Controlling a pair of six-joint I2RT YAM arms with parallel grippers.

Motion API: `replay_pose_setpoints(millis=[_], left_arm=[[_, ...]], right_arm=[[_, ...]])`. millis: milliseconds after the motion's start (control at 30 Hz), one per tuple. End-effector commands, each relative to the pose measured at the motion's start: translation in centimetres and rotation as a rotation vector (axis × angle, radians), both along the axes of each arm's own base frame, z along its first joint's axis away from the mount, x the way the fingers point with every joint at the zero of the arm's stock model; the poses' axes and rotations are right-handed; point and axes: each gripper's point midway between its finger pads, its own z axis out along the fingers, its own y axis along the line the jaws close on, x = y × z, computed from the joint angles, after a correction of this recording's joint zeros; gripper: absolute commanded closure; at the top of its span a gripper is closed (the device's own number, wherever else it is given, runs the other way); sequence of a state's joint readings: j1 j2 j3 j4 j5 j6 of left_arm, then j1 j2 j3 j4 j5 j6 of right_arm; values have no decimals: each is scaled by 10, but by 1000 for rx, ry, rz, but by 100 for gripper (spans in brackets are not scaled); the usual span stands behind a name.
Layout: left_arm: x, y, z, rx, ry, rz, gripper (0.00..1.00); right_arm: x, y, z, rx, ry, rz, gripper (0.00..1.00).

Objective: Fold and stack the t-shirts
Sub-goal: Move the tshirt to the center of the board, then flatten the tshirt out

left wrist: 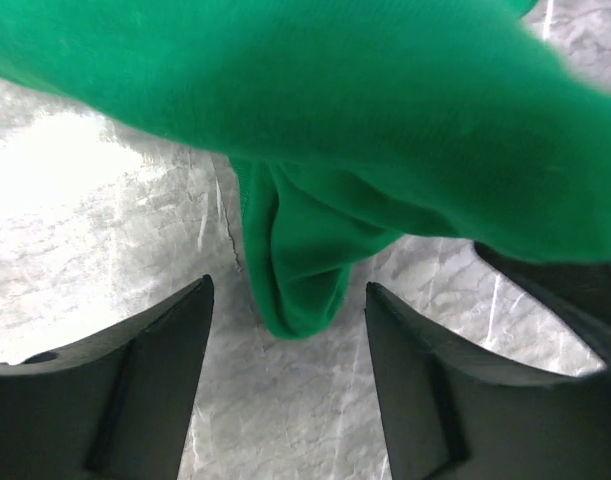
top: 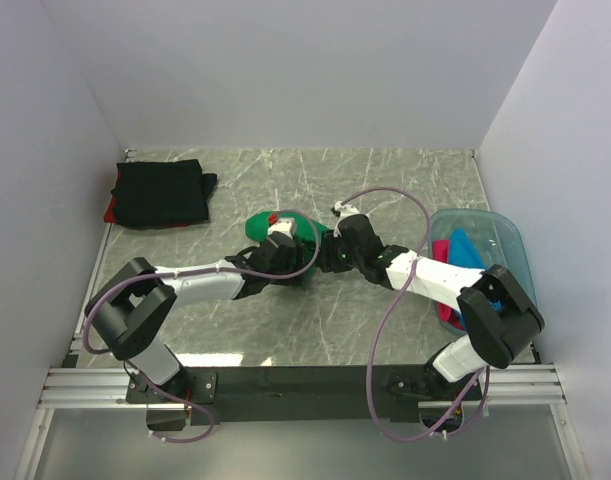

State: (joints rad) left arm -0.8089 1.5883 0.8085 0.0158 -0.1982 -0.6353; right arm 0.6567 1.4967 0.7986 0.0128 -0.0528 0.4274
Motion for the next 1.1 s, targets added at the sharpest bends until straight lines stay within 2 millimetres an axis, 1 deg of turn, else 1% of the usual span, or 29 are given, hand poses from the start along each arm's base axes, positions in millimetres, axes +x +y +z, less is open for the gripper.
replay_pose_setpoints(millis=[0,133,200,233,300,333,367,400,433,467,500,567,600,633,667,700,733,767,800,833,867,900,933,967,1000,1033,1067], left_arm=[[10,-16,10,-49,-28,0,34],[10,-17,2,-44,-14,-4,41],[11,-19,0,-48,-14,-7,44],[10,-19,-2,-47,-10,-11,45],[10,-20,-7,-40,-7,-17,50],[11,-21,-7,-38,-7,-21,54],[11,-20,-8,-34,-7,-23,61],[10,-20,-10,-27,-7,-28,65],[11,-18,-9,-22,-11,-21,71],[12,-15,-10,-11,-13,-12,87],[12,-10,-8,6,-15,2,99],[17,-1,1,21,-44,40,100],[19,2,14,9,-69,49,100],[18,8,21,14,-75,61,99],[22,21,28,33,-87,97,99],[25,27,51,13,-129,117,100],[23,39,57,38,-129,140,99],[29,51,85,8,-178,177,100],[32,62,100,8,-205,205,100],[32,70,113,-1,-225,225,99],[34,85,143,-30,-271,257,99],[34,94,158,-35,-298,278,99],[33,100,173,-48,-325,293,100],[31,112,203,-77,-377,315,100],[31,118,217,-86,-404,327,99],[31,123,239,-110,-445,338,100],[29,132,255,-120,-481,357,99]], right_arm=[[21,12,24,46,-88,-22,57],[23,13,25,47,-97,-21,65],[23,14,28,53,-104,-17,67],[24,14,29,56,-109,-16,70],[24,17,30,63,-116,-4,73],[25,18,32,65,-124,0,80],[26,18,31,63,-127,1,84],[27,17,31,62,-130,-2,87],[29,16,33,59,-141,-8,95],[29,15,34,54,-148,-11,100],[30,13,36,50,-153,-16,100],[34,6,44,25,-186,-40,100],[37,0,48,17,-199,-55,100],[37,-6,56,5,-216,-63,100],[40,-13,61,-6,-232,-86,100],[42,-18,68,-9,-244,-97,100],[47,-31,84,-7,-275,-124,100],[49,-39,94,-11,-295,-143,100],[53,-46,107,-5,-327,-160,100],[54,-62,127,-16,-362,-186,100],[55,-71,139,-27,-389,-210,100],[56,-80,153,-29,-417,-229,100],[53,-92,179,-28,-465,-250,100],[50,-98,191,-29,-488,-262,100],[49,-106,211,-28,-527,-290,100],[39,-115,227,-27,-561,-300,100],[35,-119,237,-22,-581,-308,100]])
